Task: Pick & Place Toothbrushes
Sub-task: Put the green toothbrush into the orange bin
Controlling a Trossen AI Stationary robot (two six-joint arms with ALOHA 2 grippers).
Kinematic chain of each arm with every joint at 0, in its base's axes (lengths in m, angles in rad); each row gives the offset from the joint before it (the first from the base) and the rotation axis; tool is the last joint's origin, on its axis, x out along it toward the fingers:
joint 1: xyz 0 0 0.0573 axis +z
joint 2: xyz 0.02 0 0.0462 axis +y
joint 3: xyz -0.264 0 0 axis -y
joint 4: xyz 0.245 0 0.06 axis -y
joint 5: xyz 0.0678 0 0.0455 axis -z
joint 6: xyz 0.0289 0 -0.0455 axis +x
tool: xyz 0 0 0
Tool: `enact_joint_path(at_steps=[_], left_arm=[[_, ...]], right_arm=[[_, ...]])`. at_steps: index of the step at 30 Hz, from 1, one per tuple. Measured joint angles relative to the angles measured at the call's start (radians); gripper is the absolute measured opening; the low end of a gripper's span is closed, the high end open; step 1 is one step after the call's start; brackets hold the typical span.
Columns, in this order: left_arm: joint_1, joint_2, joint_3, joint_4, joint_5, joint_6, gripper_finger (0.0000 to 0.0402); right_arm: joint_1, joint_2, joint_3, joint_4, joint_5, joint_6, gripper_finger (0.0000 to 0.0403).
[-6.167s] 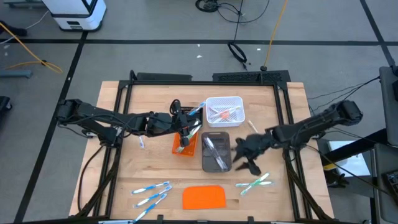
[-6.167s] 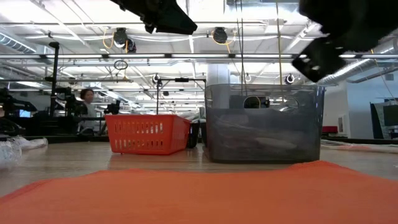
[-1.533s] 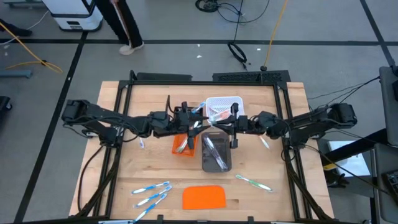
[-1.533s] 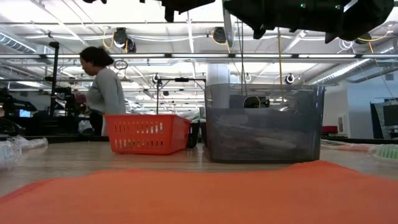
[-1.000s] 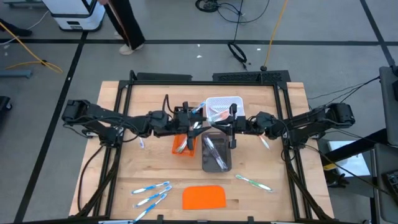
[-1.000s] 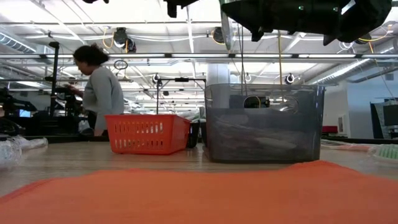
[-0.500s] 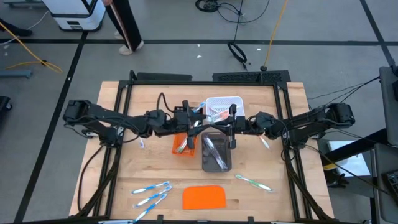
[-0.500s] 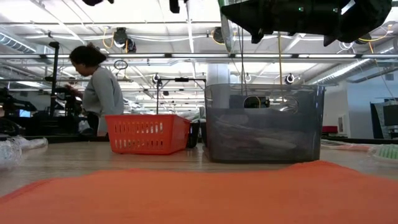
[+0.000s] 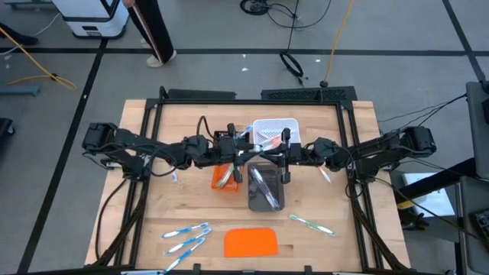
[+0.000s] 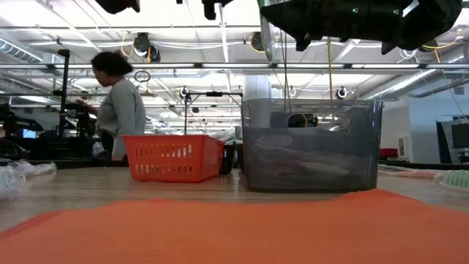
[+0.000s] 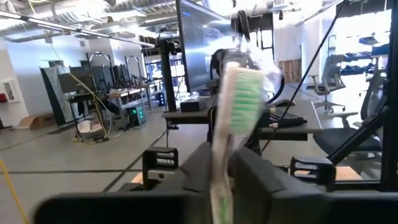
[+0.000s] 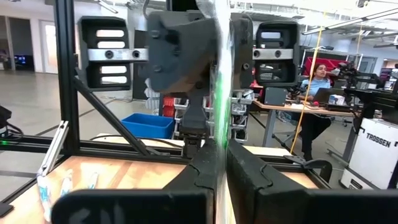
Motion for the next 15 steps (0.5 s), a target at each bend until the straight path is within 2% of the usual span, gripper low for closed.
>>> enact_joint_path(at_steps=[2,3,11,15], left_arm=[[0.001,0.0,0.0,-0.002,0.011,0.001,0.0017],[0.001,0.0,0.0,-0.002,0.012,0.0,0.0011],[0.001,0.0,0.0,-0.015,0.016,0.0,0.0006],[0.0,0.0,0.0,-0.025,0.016,-0.003,0.0004]], right_arm=[[0.0,0.0,0.0,-0.001,-0.001,-0.001,0.0008],[0.0,0.0,0.0,-0.002,-0.001,-0.001,0.0008],[0.0,0.0,0.0,-0.022,0.0,-0.003,0.0012],[0.0,0.0,0.0,-0.03,0.006,-0.002,0.0036]])
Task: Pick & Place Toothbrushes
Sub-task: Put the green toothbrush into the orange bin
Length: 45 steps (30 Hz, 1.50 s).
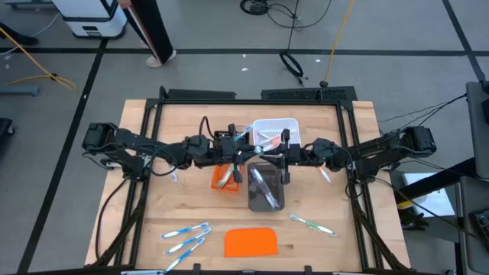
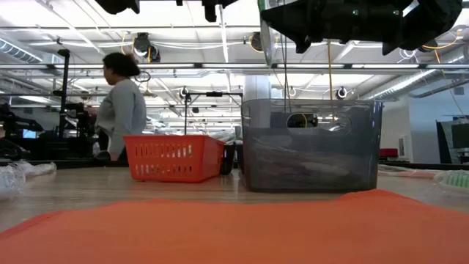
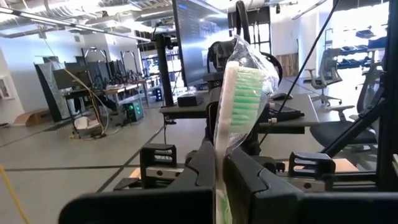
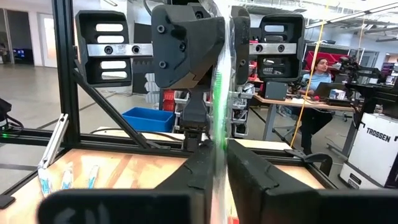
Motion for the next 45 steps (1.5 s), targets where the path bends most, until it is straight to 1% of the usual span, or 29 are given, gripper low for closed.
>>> enact_joint_path(at_steps=[3,7,11,15,21,26,30,35,37,45], left_arm=[[-0.002,-0.012,0.0,-0.027,-0.023,0.0,0.0003],[-0.004,-0.061,0.0,-0.127,-0.078,-0.021,0.0003],[-0.005,-0.133,0.0,-0.296,-0.135,-0.077,0.0002],[-0.01,-0.187,0.0,-0.466,-0.21,-0.167,0.0002],[-0.011,-0.191,-0.001,-0.702,-0.263,-0.334,0.0001],[-0.008,-0.183,-0.001,-0.819,-0.267,-0.444,0.0001],[-0.008,-0.185,0.0,-0.848,-0.268,-0.496,0.0001],[-0.011,-0.184,0.0,-0.931,-0.268,-0.575,0.0001],[-0.011,-0.17,0.0,-0.945,-0.268,-0.609,0.0001],[-0.014,-0.089,-0.002,-0.941,-0.249,-0.655,0.0001]], right_arm=[[0.0,0.0,0.0,-0.001,0.004,0.001,0.0066],[-0.001,0.0,-0.001,-0.008,0.01,0.0,0.0111],[-0.001,-0.011,-0.001,-0.022,0.009,-0.002,0.0146],[-0.001,-0.026,-0.002,-0.039,0.034,-0.005,0.0164],[-0.008,-0.042,-0.002,-0.079,0.038,-0.013,0.0167],[-0.008,-0.043,-0.002,-0.083,0.034,-0.013,0.0161],[-0.008,-0.043,-0.002,-0.082,0.034,-0.012,0.0161],[-0.008,-0.043,-0.002,-0.083,0.033,-0.012,0.0161],[-0.008,-0.043,-0.002,-0.084,0.033,-0.012,0.0159],[-0.007,-0.043,-0.002,-0.09,0.033,-0.012,0.0159]])
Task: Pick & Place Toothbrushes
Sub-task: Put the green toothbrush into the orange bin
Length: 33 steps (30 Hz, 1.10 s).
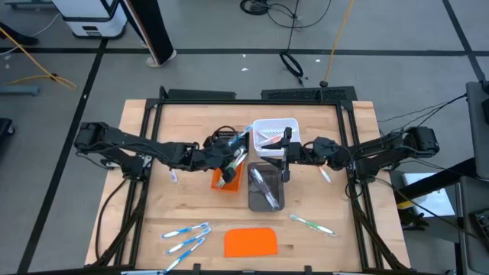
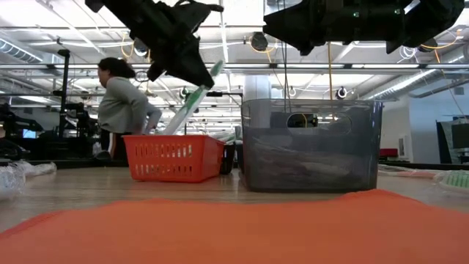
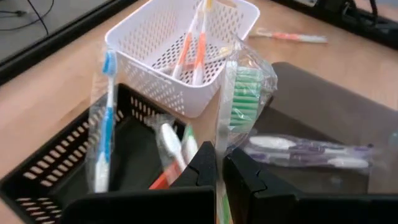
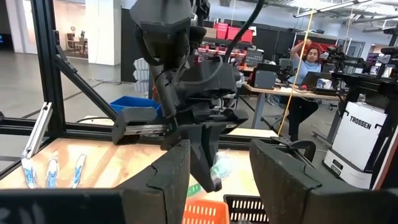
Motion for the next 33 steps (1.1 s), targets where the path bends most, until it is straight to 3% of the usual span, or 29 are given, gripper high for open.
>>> enact_joint_path(at_steps=[24,33], left_arm=[[0.014,0.084,-0.003,-0.03,0.009,-0.111,0.0017],[0.026,0.084,-0.003,-0.033,0.021,-0.087,0.0079]], right_arm=[[0.0,0.0,0.0,-0.016,-0.004,0.0,0.0154],[0.0,0.0,0.0,-0.023,-0.004,0.0,0.0157]])
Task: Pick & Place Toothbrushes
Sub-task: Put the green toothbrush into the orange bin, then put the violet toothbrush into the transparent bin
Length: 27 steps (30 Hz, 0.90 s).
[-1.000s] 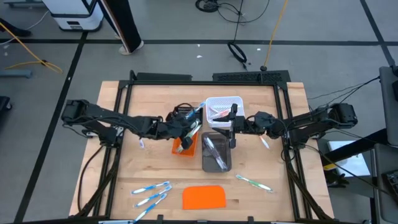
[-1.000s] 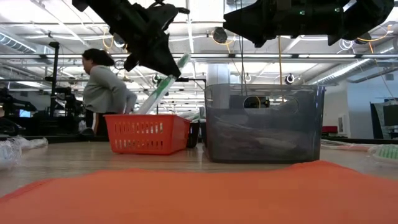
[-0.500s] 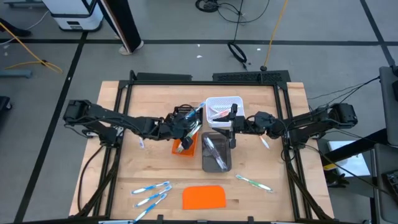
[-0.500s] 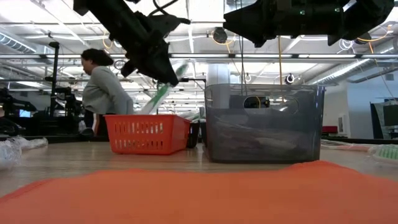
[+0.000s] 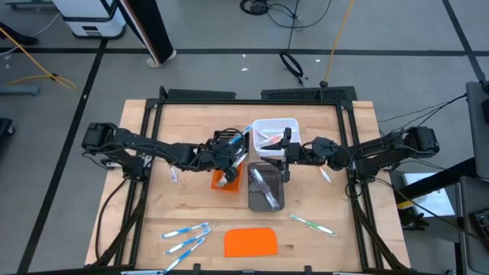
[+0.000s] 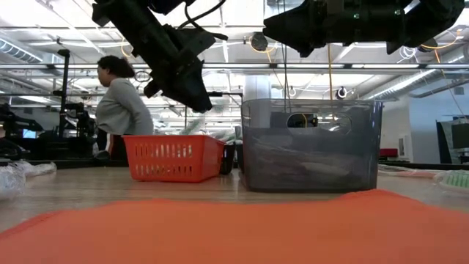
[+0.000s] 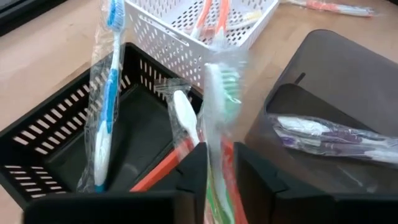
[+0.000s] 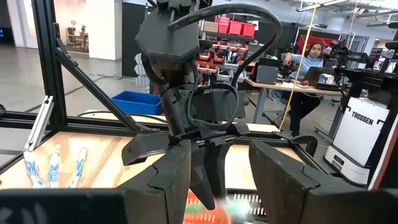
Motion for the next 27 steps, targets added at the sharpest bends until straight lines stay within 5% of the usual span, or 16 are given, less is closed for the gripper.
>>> enact_joint_path(at_steps=[13,27], left_arm=[[0.001,0.0,0.0,0.013,-0.03,0.052,0.0155],[0.001,-0.028,0.001,-0.154,-0.03,-0.018,0.0161]], right_arm=[[0.0,0.0,0.0,-0.015,0.0,0.0,0.0157],[0.0,0.0,0.0,-0.032,0.0,0.0,0.0157]])
